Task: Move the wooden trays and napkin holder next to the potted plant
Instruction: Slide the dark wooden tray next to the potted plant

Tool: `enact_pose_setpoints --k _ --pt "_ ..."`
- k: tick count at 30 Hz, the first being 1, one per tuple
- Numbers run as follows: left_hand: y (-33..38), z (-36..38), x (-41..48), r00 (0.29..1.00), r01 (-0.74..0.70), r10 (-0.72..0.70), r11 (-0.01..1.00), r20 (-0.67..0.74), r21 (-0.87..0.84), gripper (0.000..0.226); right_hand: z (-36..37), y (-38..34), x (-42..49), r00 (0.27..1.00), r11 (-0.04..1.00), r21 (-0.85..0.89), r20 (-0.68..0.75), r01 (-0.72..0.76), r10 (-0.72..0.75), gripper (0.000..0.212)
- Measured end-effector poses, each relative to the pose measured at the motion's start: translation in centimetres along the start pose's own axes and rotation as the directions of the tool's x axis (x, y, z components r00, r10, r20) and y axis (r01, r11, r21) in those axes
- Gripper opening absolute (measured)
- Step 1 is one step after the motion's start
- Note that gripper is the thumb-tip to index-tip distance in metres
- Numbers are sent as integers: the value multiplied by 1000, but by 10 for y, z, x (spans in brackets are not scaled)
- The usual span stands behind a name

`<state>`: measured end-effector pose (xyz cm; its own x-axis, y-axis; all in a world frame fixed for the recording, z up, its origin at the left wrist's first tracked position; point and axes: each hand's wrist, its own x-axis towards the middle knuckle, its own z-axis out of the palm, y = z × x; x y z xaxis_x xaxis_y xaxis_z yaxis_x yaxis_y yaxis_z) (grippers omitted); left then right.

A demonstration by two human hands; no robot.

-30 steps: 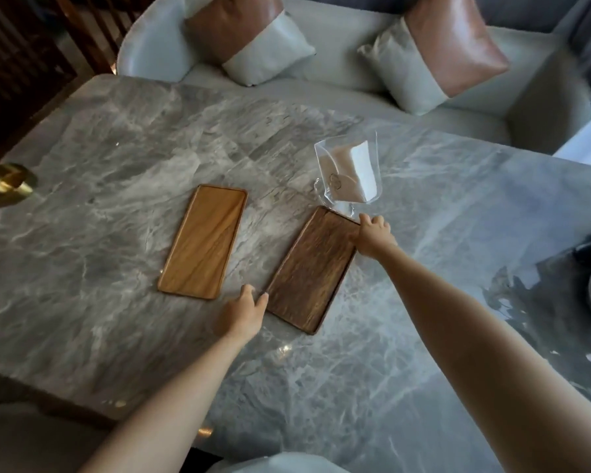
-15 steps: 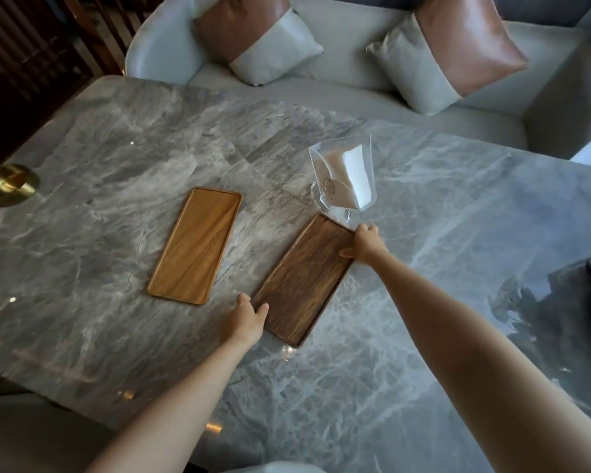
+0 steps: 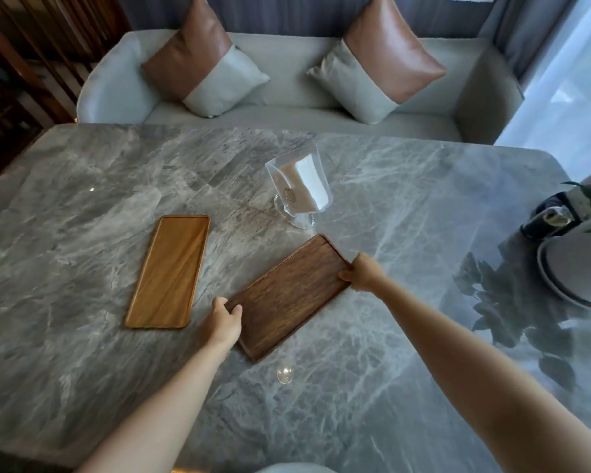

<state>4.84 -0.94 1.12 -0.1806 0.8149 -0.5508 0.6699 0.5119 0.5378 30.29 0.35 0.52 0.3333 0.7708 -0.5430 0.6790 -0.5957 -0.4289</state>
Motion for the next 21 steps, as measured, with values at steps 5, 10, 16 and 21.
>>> enact_pose_setpoints --k 5,10,16,21 --pt "29 14 -2 998 -64 63 994 22 86 39 -26 36 -38 998 989 132 -8 -63 64 22" --pt "82 58 -10 985 -152 145 986 95 67 42 -47 100 -69 970 906 392 -110 -160 219 14" --pt "158 134 -22 935 -328 294 930 199 165 49 -72 182 -107 920 822 522 -159 -228 357 19" --pt "227 198 -39 847 -492 383 828 368 271 50 -77 233 -130 860 653 705 -122 -276 495 27"
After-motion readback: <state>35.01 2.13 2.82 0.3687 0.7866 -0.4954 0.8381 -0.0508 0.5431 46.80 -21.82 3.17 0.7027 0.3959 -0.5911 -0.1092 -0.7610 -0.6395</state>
